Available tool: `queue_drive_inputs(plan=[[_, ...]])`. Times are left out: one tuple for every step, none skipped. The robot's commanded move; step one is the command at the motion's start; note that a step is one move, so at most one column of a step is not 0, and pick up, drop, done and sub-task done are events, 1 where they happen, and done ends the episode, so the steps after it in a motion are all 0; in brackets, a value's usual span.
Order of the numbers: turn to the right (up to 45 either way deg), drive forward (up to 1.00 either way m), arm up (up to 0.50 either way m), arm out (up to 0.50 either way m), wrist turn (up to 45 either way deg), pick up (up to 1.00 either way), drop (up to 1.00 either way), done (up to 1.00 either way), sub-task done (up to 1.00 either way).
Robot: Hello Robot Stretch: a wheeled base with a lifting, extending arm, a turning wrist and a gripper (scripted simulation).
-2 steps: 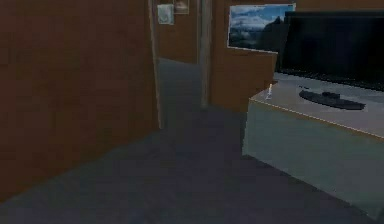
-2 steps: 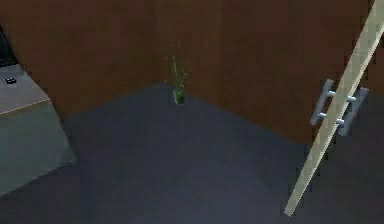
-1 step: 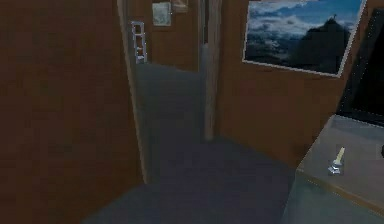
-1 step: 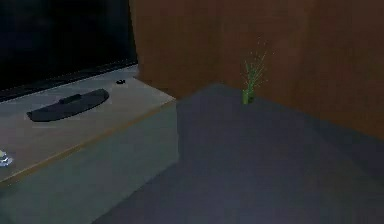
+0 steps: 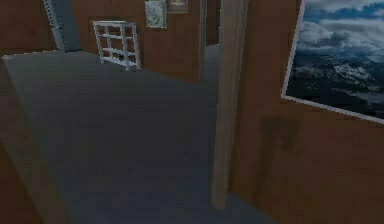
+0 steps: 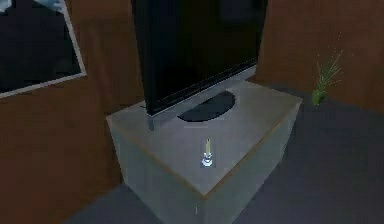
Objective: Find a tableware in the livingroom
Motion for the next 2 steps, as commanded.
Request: queue_drive_inputs(plan=[[0.0, 0.50, 0.00, 0.00, 0.0, 0.00, 0.00, 0.00, 0.00], [-18.0, 0.00, 0.00, 0.00, 0.0, 0.00, 0.00, 0.00, 0.00]])
